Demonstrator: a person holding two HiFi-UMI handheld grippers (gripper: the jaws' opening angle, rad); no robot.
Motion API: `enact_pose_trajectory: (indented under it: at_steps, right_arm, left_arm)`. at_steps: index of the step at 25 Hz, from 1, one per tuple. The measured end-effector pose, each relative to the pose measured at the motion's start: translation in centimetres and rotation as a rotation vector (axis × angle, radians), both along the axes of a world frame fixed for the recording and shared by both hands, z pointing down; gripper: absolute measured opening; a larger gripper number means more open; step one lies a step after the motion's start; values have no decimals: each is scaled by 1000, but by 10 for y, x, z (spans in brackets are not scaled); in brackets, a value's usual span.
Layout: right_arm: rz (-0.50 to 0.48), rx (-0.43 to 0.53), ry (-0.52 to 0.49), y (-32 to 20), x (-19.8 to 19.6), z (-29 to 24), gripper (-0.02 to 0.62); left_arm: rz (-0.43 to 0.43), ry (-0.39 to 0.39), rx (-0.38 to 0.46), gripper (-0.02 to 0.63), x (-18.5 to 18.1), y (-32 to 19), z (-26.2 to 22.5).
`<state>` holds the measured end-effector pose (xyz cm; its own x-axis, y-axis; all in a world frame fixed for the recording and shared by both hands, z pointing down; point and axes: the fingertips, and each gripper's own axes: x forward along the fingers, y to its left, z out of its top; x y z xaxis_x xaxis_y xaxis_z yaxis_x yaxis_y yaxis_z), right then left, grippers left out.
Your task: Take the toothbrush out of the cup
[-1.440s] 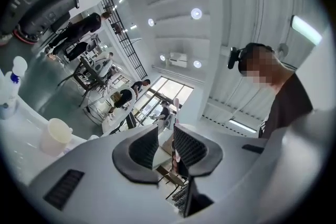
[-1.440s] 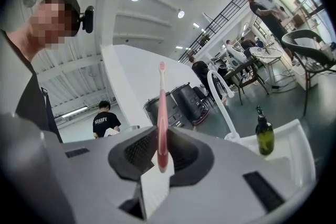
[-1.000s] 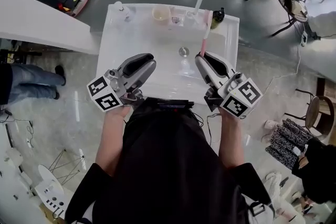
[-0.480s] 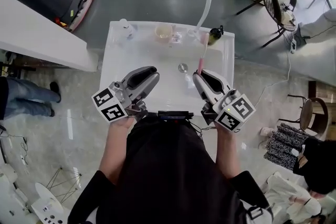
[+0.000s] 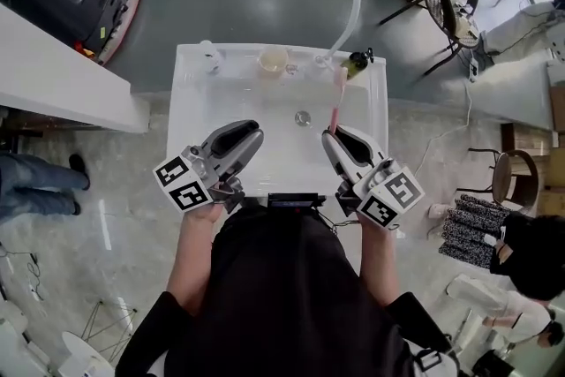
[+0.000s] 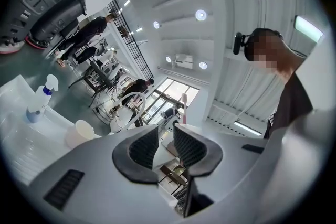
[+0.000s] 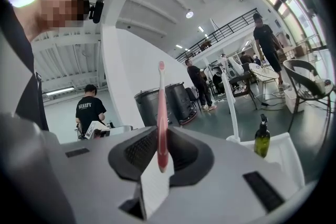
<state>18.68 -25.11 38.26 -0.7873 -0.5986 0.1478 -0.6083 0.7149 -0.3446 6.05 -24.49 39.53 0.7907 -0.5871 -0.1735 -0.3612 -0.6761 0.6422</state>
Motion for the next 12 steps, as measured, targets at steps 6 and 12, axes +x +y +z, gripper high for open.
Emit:
enact_pose_trajectory:
  at_steps: [6,12]
  right_arm:
    - [12,-7,25,2,-7,5,61]
    - [14,3,25,-4,-5,-1,61]
  left_arm:
    - [16,11,-1,81,-4,0,4]
    - [21,9,-4,81,-1,-3,2]
